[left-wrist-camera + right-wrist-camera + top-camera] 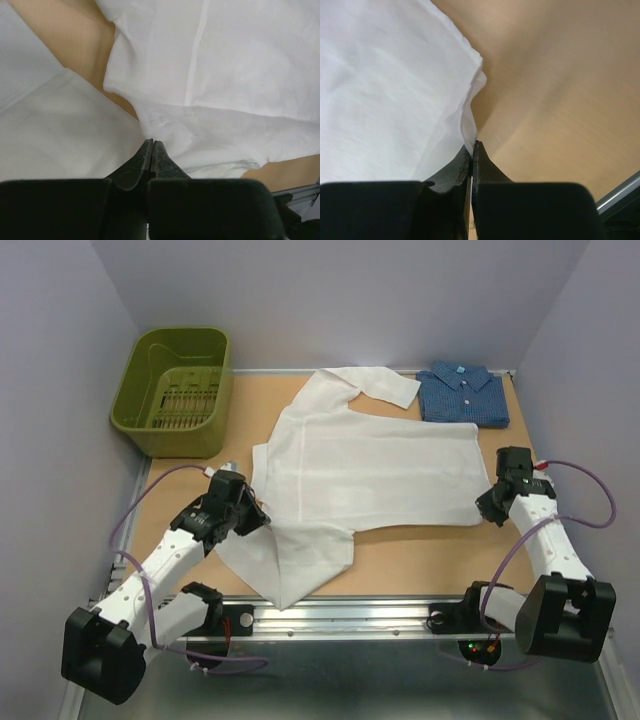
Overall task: Fold and stack the long sleeve shirts
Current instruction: Fold the shirt
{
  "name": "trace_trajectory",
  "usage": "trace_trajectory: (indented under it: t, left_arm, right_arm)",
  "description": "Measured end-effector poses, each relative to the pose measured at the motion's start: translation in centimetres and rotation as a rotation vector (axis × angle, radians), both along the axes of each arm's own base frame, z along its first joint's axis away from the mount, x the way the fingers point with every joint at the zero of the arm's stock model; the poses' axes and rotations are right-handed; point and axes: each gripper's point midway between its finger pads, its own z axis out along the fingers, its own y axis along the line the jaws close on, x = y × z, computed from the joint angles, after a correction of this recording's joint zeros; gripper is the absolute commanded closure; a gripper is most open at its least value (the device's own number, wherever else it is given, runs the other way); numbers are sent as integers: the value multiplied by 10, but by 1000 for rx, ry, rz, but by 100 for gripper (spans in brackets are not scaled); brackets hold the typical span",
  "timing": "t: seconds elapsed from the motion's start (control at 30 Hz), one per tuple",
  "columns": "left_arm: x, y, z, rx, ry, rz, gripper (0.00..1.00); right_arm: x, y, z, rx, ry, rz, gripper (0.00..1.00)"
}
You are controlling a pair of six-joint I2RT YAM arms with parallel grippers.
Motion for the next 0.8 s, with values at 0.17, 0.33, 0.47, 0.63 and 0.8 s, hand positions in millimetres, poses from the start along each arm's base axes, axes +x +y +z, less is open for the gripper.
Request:
trace_trajectory:
  t: [0.17, 0.33, 0.47, 0.63, 0.8]
  left_arm:
    - [26, -4, 3, 21, 2, 15, 100]
    - [47, -6, 3, 41, -2, 18, 100]
    - [67, -8, 2, 50, -8, 24, 100]
    - [87, -8, -6, 71, -1, 21, 98]
    - [100, -7, -14, 94, 10, 8, 84]
  right_arm:
    - [22, -5, 0, -18, 27, 49, 93]
    - [37, -7, -12, -17, 76, 82, 90]
    - [55, -10, -19, -16, 98, 107, 84]
    - [81, -17, -19, -38, 85, 111, 66]
    - [102, -25, -16, -69, 67, 106, 45]
